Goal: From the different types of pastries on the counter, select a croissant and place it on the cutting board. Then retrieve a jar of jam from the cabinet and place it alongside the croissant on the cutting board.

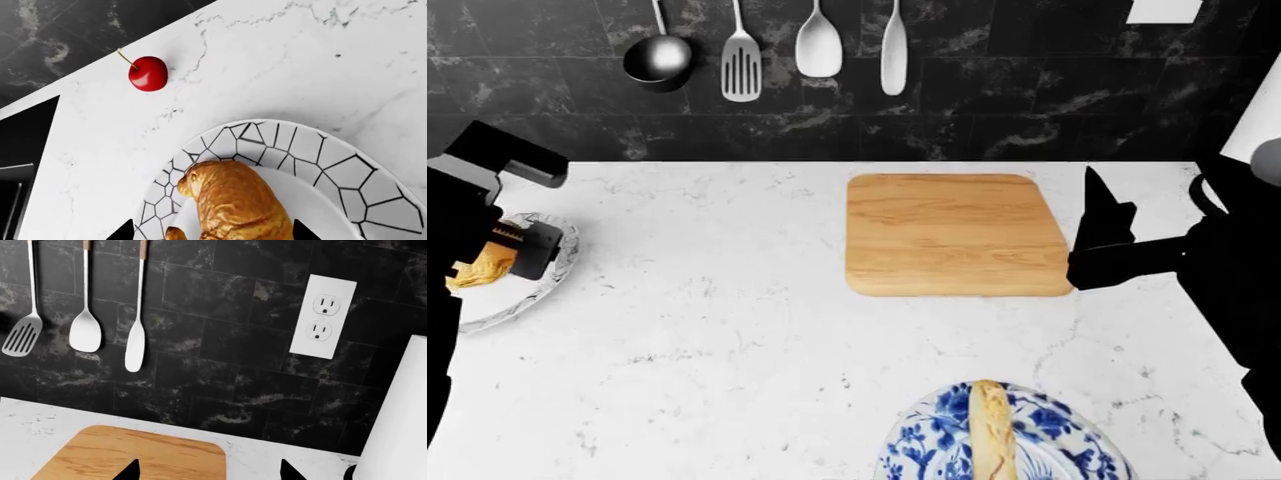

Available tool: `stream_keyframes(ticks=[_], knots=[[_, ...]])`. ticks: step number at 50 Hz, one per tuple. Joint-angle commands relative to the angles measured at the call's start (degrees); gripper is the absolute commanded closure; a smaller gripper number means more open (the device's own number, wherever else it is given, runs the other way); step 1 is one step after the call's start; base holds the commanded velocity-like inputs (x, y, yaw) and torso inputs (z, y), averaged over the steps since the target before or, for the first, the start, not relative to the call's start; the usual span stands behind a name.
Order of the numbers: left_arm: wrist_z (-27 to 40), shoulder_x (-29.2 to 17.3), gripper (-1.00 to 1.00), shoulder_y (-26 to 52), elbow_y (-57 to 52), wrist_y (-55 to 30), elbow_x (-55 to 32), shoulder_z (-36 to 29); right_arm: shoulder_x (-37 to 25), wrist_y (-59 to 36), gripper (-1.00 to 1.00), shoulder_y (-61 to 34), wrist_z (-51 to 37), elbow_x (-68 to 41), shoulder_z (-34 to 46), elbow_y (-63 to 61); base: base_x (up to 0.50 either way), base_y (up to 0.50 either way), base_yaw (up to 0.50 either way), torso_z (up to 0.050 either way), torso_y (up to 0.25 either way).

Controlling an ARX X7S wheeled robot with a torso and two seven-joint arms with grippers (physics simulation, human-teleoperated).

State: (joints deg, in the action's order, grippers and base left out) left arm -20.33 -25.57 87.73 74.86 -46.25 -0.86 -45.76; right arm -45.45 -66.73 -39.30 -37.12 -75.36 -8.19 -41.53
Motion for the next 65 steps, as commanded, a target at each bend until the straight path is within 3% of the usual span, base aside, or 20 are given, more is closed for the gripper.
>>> stream_keyframes(ticks=[1,15,16,32,47,61,65], knots=[[0.79,-0.26,-1.0,-0.27,0.09,0.25,0.5,1.11,-0.27,0.45,-1.0,0.62,-0.01,-0.01,-0.1,-0.04,0.0,0.0,0.0,0.0,-0.152],[-1.34,0.02,-1.0,-0.86,0.11,1.2,0.42,1.57,-0.36,1.21,-1.0,1.18,0.48,0.81,0.2,0.18,0.0,0.0,0.0,0.0,-0.122],[-1.48,0.02,1.0,-0.95,0.11,1.16,0.39,1.64,-0.38,1.18,-1.0,1.13,0.38,0.69,0.21,0.17,0.0,0.0,0.0,0.0,0.0],[-2.76,-0.07,1.0,-0.8,0.11,1.94,0.17,3.05,-0.95,1.29,-1.0,0.72,-0.24,-0.17,0.06,0.44,0.0,0.0,0.0,0.0,-0.001],[1.29,0.05,1.0,5.55,0.07,5.42,0.96,4.09,-1.16,1.18,-1.0,-0.75,-0.87,-1.16,0.64,0.83,0.0,0.0,0.0,0.0,0.0],[-0.57,0.43,1.0,7.2,-0.57,7.44,1.21,3.27,-1.44,0.98,-1.0,-1.71,-2.16,-2.77,0.78,0.74,0.0,0.0,0.0,-0.014,0.244],[-1.68,-0.83,1.0,4.52,-9.41,3.76,0.31,3.82,-1.85,0.7,-1.0,-2.55,-3.01,-4.12,0.55,0.79,0.0,0.0,0.0,-0.014,0.25]])
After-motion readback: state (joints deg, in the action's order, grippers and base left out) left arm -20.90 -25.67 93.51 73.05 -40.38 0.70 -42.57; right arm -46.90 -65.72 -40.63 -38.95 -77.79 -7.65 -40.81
